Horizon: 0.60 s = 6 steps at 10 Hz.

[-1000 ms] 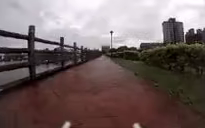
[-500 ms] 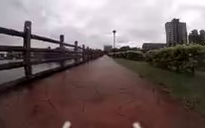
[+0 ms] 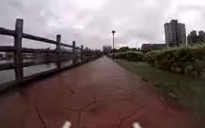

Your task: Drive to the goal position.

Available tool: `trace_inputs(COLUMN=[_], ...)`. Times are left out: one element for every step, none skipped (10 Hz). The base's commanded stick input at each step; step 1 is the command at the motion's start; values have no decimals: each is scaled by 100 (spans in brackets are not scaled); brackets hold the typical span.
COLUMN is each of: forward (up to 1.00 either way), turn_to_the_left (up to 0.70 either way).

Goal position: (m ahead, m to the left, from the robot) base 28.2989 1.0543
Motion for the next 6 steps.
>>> trace_inputs(forward=[50, 50, 50, 50, 50, 50], turn_to_the_left=[0, 0, 0, 0, 0, 0])
